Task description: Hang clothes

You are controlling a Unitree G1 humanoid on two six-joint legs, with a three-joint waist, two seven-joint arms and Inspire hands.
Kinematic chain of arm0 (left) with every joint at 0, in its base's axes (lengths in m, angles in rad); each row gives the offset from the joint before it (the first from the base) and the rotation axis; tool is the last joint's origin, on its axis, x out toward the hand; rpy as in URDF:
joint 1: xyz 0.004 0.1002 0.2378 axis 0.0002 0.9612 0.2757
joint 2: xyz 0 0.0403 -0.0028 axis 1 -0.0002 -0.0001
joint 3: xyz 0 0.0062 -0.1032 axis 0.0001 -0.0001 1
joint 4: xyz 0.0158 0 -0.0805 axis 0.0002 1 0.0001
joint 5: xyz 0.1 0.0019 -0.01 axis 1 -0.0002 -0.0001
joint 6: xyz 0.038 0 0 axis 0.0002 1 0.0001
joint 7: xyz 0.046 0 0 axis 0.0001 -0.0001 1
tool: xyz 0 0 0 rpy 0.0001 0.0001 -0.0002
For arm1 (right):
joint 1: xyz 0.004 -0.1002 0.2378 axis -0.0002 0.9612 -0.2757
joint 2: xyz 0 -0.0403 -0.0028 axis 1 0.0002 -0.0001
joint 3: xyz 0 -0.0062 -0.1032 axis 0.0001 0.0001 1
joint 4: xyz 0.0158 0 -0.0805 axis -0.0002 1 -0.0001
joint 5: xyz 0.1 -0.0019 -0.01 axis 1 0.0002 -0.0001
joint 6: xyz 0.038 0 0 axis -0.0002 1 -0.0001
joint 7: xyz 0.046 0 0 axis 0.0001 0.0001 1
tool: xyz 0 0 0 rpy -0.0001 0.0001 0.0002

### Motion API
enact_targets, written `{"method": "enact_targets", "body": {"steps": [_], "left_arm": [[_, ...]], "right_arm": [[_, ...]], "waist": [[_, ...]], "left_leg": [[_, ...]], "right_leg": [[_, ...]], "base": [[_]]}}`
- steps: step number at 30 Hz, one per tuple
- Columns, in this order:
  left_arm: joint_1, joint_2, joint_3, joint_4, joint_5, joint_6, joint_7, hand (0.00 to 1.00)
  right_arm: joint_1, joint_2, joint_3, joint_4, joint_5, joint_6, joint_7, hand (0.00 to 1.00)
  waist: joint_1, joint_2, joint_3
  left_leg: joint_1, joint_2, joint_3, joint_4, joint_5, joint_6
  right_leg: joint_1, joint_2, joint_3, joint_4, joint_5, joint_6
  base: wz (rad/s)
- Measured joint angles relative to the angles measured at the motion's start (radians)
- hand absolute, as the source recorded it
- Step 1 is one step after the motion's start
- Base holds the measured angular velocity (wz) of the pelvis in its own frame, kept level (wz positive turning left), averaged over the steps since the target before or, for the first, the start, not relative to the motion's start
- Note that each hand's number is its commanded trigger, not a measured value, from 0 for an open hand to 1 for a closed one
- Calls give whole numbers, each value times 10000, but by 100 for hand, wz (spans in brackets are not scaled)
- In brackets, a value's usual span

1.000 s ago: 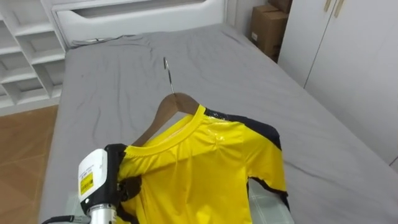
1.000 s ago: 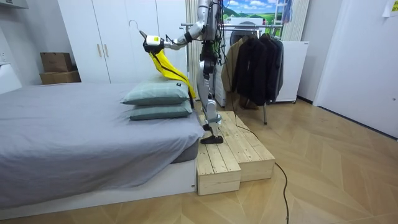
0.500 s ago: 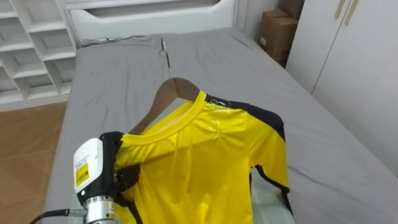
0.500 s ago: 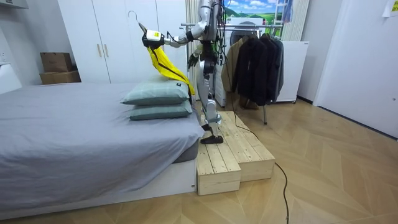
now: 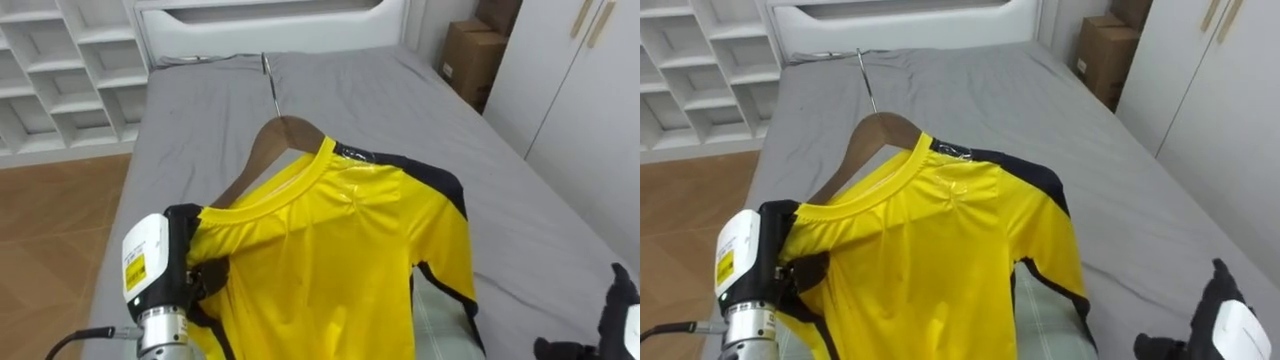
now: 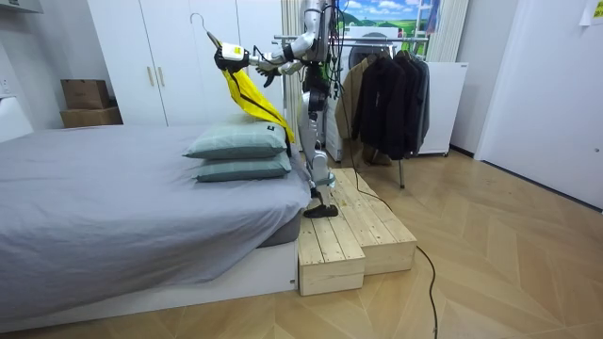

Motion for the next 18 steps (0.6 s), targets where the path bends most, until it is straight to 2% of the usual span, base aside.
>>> {"method": "enact_targets", "body": {"steps": [8,13,18], "left_arm": [[33,-9,25,-409,107,81,-360,100],[107,-16,13,-712,159,74,-559,100],[160,-17,15,-711,152,74,-840,100]], "right_arm": [[279,8,564,-1132,-778,53,335,0],[240,8,891,-1593,-1013,-23,758,0],[256,7,959,-1588,-1013,-22,1326,0]], "waist": [[260,100,21],[323,82,27],[376,12,80]], "left_leg": [[-31,22,151,-19,-4,5],[46,50,315,-59,-5,4],[115,56,356,-102,-7,1]], "right_leg": [[-55,11,86,62,-4,0],[-50,55,247,57,-1,-5],[12,56,246,24,-29,-4]], "base": [[-2],[-8],[0]]}}
